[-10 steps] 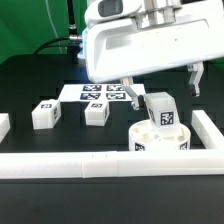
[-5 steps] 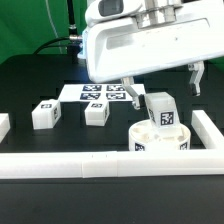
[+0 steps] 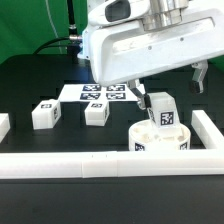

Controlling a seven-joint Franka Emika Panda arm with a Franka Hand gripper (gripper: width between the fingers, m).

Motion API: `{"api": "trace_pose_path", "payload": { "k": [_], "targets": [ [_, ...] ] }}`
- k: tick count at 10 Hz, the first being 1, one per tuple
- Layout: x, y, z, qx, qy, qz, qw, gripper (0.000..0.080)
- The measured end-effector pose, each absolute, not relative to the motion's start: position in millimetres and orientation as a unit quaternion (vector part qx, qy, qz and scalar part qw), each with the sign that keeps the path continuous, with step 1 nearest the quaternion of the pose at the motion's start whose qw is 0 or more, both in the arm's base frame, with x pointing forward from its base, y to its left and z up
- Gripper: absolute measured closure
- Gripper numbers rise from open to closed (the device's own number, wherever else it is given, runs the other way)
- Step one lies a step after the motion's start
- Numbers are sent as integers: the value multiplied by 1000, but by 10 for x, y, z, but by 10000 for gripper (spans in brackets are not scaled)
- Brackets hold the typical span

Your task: Assemble stool

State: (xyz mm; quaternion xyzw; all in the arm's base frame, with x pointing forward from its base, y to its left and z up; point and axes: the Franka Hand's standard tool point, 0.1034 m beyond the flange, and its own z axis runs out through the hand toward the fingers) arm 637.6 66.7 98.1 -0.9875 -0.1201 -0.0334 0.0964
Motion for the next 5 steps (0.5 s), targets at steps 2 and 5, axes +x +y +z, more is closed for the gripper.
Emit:
{"api": "trace_pose_path", "payload": {
  "k": [2,5],
  "targets": [
    [6386,688,980,-987,-125,-19,101,151],
    [6405,655,983,-971,-221,-29,85,151]
  ]
}}
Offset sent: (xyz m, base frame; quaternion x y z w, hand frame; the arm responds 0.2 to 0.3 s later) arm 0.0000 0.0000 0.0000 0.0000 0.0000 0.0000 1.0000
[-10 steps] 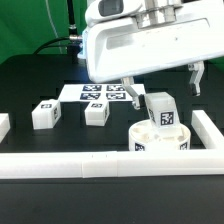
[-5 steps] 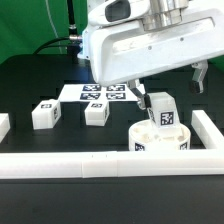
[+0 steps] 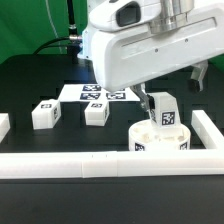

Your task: Assemble stool

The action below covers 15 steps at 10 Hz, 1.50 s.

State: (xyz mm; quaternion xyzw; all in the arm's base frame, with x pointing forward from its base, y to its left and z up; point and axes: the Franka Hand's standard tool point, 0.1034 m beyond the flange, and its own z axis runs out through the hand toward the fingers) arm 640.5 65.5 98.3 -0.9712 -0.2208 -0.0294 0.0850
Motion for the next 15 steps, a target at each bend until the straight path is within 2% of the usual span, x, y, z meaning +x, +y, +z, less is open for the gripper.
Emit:
{"api": "trace_pose_path", "payload": {
  "k": [2,7,9,11,15],
  "targets": [
    [6412,678,986,-941,-329,-35,64,151],
    [6408,632,967,-872,-485,-42,53,151],
    [6399,638,953,-826,-561,-37,39,151],
    [6354,641,885,-782,-622,-33,37,151],
    [6356,605,881,-690,-723,-31,25,151]
  ]
}}
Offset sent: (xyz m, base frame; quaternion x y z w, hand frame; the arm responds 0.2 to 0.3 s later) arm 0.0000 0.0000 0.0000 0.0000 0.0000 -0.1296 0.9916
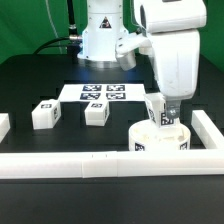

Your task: Assemble stool

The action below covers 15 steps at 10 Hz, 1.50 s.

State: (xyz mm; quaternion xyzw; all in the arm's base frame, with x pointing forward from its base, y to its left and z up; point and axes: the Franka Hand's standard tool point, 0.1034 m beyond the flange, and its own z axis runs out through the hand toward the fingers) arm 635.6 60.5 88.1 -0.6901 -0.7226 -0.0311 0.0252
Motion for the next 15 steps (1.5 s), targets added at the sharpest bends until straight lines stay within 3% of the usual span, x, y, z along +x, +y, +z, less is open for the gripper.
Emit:
{"api": "trace_pose_path", "payload": {
  "k": [4,5,6,8,15],
  "targets": [
    [6357,588,881,-679,-733,-31,25,177],
    [6358,585,881,-683,-729,-31,25,350],
    [6358,583,881,-688,-724,-31,25,464],
    [6357,585,881,-700,-713,-31,26,464],
    [6357,624,866,-918,-392,-37,44,462]
  ]
}}
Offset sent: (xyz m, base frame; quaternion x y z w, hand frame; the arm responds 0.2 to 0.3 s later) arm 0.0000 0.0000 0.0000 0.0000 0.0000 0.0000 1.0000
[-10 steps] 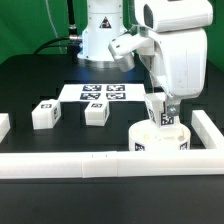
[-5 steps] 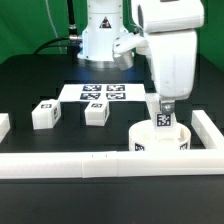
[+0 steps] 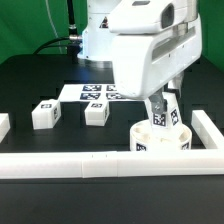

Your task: Assemble stool

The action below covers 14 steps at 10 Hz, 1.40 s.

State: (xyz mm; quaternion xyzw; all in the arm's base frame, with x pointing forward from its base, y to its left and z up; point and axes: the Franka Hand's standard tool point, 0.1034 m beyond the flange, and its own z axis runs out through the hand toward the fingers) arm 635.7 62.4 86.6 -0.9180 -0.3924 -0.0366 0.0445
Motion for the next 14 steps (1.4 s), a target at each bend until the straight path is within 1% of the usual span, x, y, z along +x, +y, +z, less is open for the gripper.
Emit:
{"api": "trace_pose_path", "payload": {
  "k": [1,6,8,11,14],
  "targets": [
    [6369,628,867,-936,-347,-47,46,462],
    [6367,650,864,-976,-206,-39,57,462],
    [6358,679,863,-989,-125,-42,60,462],
    [6304,745,860,-995,18,-55,75,462],
    [6319,813,859,-980,162,-75,93,462]
  ]
}}
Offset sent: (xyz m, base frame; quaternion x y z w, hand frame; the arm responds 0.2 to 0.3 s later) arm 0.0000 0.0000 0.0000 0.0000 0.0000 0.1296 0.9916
